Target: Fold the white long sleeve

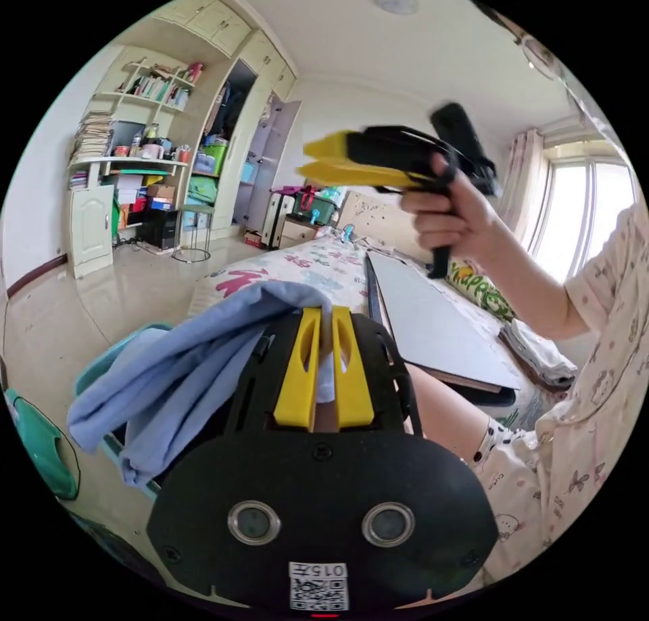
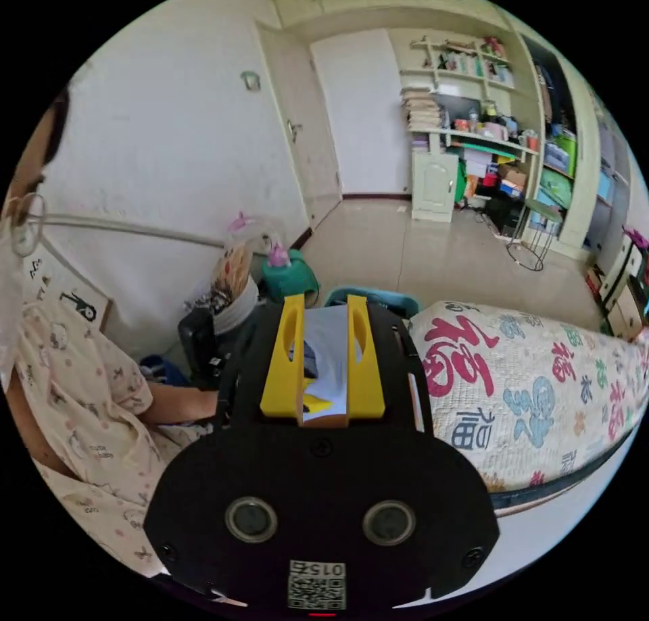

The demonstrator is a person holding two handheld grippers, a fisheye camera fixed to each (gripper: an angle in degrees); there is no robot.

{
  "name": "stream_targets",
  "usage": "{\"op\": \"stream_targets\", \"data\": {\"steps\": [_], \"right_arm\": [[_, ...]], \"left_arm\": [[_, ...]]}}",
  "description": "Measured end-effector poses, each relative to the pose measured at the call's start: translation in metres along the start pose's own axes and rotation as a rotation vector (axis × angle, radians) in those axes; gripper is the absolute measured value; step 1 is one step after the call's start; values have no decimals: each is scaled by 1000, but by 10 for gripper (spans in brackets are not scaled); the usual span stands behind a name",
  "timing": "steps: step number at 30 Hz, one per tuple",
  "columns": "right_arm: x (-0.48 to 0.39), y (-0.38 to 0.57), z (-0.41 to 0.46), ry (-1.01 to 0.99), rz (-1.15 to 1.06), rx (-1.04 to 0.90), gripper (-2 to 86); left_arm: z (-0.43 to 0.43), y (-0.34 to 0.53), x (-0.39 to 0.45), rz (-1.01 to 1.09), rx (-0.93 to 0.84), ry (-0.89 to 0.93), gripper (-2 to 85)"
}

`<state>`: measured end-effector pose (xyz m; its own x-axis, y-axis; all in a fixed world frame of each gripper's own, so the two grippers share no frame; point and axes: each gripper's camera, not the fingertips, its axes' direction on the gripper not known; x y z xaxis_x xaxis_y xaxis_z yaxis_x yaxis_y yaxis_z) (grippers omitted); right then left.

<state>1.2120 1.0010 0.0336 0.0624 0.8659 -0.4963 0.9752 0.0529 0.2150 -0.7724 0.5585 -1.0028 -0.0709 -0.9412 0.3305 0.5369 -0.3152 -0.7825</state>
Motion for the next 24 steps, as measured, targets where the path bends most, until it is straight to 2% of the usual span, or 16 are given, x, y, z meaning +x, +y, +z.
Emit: {"op": "stream_targets", "data": {"steps": [5, 6, 8, 11, 14, 17, 24], "right_arm": [[29, 51, 147, -186, -106, -435, 143], [25, 61, 164, -177, -140, -482, 149], [2, 112, 231, -90, -314, -727, 167], [-15, 194, 284, 46, -520, -961, 172], [-5, 262, 297, 108, -594, -1070, 177], [23, 310, 301, 118, -561, -1139, 180], [28, 376, 284, 103, -624, -1194, 221]], "left_arm": [[31, 10, 47, 29, -39, 9, 7], [34, 9, 52, 34, -44, -1, 7], [41, 4, 75, 70, -58, -58, 8], [48, -1, 102, 139, -84, -141, 8], [55, -5, 120, 193, -110, -193, 10], [62, -10, 126, 219, -124, -194, 12], [75, -21, 137, 263, -154, -216, 15]]}}
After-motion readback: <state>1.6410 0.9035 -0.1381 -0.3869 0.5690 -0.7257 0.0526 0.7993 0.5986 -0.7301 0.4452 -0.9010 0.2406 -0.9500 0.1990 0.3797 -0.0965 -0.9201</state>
